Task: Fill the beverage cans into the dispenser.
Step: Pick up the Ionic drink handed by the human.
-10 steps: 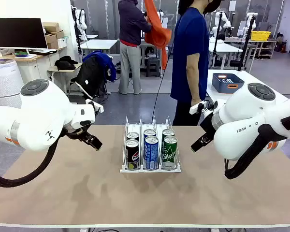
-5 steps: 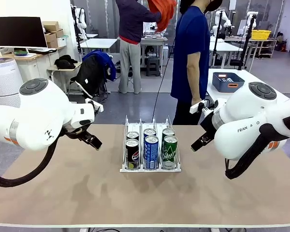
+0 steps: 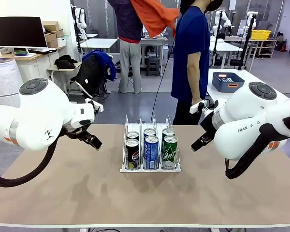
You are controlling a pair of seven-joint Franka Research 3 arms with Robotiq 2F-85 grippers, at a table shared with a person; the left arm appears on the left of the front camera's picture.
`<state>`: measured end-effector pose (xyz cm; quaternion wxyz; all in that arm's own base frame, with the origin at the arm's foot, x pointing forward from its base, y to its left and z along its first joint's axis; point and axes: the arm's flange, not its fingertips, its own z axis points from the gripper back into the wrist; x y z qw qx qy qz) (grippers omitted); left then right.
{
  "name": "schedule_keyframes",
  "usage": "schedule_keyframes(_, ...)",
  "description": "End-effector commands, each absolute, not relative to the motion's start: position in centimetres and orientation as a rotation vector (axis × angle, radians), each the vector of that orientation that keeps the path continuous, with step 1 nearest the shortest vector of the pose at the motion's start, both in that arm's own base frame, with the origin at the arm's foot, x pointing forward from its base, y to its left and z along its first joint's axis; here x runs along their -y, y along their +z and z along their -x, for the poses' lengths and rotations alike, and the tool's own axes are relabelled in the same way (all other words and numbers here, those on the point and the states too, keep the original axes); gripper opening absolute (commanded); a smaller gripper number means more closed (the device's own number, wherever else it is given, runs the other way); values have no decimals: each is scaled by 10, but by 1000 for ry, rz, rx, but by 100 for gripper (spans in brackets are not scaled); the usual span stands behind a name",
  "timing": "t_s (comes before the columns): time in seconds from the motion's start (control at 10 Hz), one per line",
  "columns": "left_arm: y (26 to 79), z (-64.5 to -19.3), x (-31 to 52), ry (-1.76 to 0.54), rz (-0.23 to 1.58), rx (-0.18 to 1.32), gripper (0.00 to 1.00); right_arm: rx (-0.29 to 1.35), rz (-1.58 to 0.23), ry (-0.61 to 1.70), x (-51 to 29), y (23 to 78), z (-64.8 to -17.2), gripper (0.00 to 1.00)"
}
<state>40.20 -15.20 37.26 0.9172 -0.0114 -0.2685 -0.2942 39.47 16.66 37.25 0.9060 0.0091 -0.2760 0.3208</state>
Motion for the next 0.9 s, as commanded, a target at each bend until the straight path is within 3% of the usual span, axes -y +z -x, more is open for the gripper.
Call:
schedule_keyframes(0.0, 372, -402, 152, -604, 23, 552, 100, 570, -19, 662, -167, 372, -395, 100)
schedule_keyframes(0.6, 373, -402, 152, -606, 23, 552, 100, 570, -19, 663, -167, 372, -395, 100)
schedule_keyframes(0.8, 392, -406, 150, -718, 146, 411, 100, 427, -115, 683, -164, 387, -371, 100)
